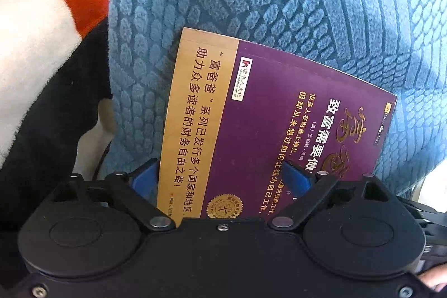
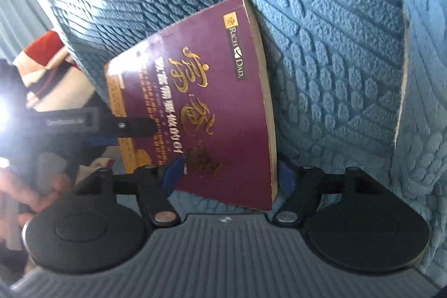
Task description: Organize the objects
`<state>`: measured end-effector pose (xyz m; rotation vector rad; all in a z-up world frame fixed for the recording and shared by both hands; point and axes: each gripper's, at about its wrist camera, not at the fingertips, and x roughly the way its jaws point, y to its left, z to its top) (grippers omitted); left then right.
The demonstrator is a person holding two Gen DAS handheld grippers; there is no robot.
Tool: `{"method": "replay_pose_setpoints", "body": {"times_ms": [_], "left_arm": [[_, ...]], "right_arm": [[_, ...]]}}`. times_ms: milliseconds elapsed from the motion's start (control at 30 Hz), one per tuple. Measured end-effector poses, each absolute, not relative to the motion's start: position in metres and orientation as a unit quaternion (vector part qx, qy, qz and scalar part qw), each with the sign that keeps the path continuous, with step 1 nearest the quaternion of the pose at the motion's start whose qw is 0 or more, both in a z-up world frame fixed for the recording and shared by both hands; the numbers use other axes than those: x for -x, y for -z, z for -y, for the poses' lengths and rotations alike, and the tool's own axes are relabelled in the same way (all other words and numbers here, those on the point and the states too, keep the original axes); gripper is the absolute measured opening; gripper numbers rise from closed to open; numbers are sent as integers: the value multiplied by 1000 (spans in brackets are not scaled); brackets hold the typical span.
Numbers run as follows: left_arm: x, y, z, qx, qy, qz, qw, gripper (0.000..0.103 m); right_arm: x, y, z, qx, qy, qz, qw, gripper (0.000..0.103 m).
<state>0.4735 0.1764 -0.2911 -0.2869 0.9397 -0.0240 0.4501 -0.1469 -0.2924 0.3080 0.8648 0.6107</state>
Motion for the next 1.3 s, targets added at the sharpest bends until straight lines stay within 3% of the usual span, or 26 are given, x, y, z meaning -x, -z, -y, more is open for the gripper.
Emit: {"method": "replay_pose_setpoints", "body": {"times_ms": [267, 400, 433, 567, 833, 1100, 1200, 1300], "left_arm": [[-470, 286, -183, 176, 35, -459, 870, 92], [-463, 286, -184, 186, 39, -464, 865, 92], [-461, 286, -184, 187, 40, -465, 864, 92], [-459, 287, -179, 178, 45, -472, 862, 92], [-452, 289, -176, 166, 47, -479, 860, 92], [-442, 285, -166, 148, 53, -490, 857, 92], [-439, 280, -159, 144, 39, -488, 860, 92], [-439, 270, -161, 162, 23, -483, 860, 93]], "right_arm": [[-445, 261, 180, -232, -373, -397, 806, 73], [-439, 254, 188, -226, -353, -404, 813, 43], [-437, 253, 191, -228, -349, -404, 815, 41], [-429, 248, 197, -227, -335, -408, 819, 40], [-412, 226, 152, -119, -296, -440, 839, 40], [-402, 220, 156, -164, -301, -440, 830, 40], [-405, 227, 158, -186, -285, -444, 829, 24], [-406, 233, 160, -217, -261, -445, 829, 19]]}}
